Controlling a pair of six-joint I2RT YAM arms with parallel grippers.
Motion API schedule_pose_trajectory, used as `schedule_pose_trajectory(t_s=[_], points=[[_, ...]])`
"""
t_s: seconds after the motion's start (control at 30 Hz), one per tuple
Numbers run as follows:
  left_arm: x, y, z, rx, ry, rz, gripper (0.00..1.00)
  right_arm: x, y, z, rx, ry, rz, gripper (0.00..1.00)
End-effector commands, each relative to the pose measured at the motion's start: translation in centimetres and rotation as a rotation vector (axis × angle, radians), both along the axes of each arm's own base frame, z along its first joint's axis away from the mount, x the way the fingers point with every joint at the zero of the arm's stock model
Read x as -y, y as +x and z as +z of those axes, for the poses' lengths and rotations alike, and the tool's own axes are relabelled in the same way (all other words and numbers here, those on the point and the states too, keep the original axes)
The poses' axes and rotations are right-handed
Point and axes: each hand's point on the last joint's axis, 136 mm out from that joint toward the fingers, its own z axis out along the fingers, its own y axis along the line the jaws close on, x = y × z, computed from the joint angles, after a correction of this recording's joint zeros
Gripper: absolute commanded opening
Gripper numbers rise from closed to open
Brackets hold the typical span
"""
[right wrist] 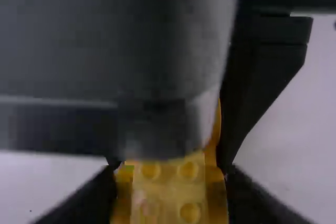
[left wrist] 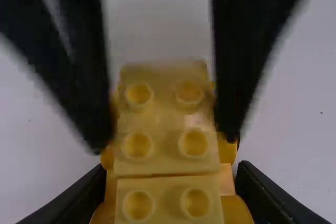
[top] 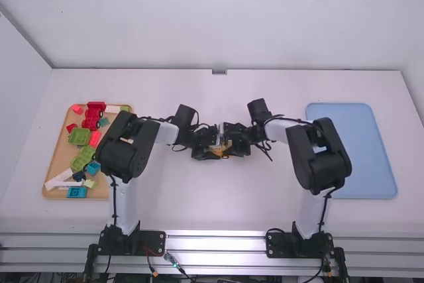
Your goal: Assemble lego blocks to make yellow taxi
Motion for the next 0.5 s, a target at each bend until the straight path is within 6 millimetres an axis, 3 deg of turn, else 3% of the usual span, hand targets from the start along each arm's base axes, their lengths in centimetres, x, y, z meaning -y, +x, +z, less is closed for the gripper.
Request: schedule_pose_trajectory(t_s=[0.0,0.23,0.27,0.3,0.33,0.37,0.47], points=[[0.1,-1.2,-1.3,-0.06,0.003,-0.005,0.46,-0.4,-0.3,0.5,-0.015,0.036,0.008,0.9],[0.1,-1.2,-1.3,-0.06,0.004,-0.005,0.47,0.7,0.4,5.0,0.02,0.204,0.043,0.85],[0.1,-1.2,-1.3,-0.059,0.004,-0.005,0.47,1.0,0.4,5.3,0.026,0.222,0.046,0.77],[0.1,-1.2,-1.3,-0.06,0.004,-0.004,0.47,1.3,0.4,5.7,0.036,0.244,0.052,0.54],[0.1,-1.2,-1.3,-0.059,0.003,-0.004,0.47,1.5,0.4,6.0,0.033,0.261,0.051,0.07],[0.1,-1.2,-1.3,-0.059,0.004,-0.004,0.47,1.6,0.4,6.1,0.03,0.269,0.049,0.0],[0.1,-1.2,-1.3,-0.06,0.003,-0.004,0.47,1.6,0.1,6.1,0.023,0.293,0.048,0.0]])
